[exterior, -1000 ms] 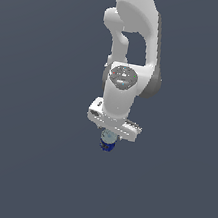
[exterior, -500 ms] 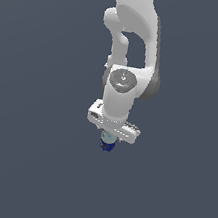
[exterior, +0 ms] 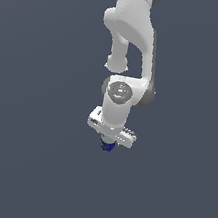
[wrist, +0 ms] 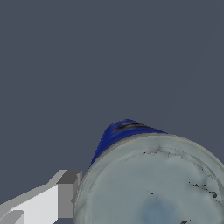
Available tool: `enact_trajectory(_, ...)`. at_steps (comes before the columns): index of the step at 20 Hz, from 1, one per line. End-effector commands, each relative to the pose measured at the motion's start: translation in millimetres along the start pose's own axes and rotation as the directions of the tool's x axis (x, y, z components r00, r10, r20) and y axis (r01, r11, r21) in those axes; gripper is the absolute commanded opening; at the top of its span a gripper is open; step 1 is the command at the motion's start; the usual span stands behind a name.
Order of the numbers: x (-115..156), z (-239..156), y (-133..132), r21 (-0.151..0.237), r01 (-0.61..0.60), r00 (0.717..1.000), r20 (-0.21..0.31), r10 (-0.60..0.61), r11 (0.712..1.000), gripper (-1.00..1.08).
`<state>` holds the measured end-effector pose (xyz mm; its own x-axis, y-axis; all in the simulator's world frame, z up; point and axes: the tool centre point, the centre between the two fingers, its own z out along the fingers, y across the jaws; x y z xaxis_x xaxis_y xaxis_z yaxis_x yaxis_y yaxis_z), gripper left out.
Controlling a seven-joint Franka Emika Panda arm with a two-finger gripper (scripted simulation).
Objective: Pick up the object and move it to a goal position.
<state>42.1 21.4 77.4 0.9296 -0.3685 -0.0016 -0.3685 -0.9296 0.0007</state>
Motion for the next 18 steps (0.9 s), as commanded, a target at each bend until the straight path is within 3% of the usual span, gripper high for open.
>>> enact_trajectory(1,1.0,3.4,-0.3,0.001,-0.001,1.000,-0.002,0.001,1.000,1.00)
enact_trajectory(3,1.6,3.1,-0.5,0.001,-0.001,1.000,-0.002,0.001,1.000,1.00)
enact_trajectory(4,1.6,3.1,-0.5,0.001,-0.001,1.000,-0.002,0.001,1.000,-1.00)
enact_trajectory(18,0.3,-0.7,0.6,0.001,0.000,1.000,0.000,0.000,1.000,-1.00)
